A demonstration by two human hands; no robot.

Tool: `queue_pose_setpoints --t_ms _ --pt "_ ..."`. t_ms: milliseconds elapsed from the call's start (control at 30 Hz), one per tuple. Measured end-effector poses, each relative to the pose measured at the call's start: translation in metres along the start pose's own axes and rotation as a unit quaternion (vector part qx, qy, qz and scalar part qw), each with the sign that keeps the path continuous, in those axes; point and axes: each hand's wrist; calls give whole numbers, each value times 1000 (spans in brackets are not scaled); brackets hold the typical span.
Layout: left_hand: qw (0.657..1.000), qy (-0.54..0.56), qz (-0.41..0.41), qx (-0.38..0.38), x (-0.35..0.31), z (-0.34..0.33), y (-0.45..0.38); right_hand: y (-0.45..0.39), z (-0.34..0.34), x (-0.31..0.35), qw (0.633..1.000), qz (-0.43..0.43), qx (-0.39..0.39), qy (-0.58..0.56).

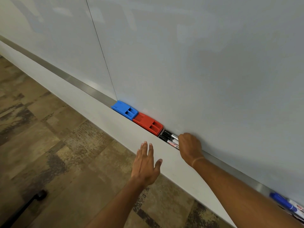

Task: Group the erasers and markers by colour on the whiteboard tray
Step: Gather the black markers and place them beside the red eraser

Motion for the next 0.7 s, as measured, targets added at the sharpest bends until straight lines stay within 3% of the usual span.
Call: queue_pose_setpoints --t_ms 400,700 --pt "1000 -1 -18 -3 5 5 3 6 -10 1 999 7 -29 22" --pt "993 -26 -107 -43 -6 21 -1 37 -23 -7 991 32 -128 -1"
Point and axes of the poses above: each hand's wrist, its own y-axis away from the middle knuckle, its own z-axis out of the back of the hand, x = y × z, and after that the axes turned 7 degrees about -y, right-handed
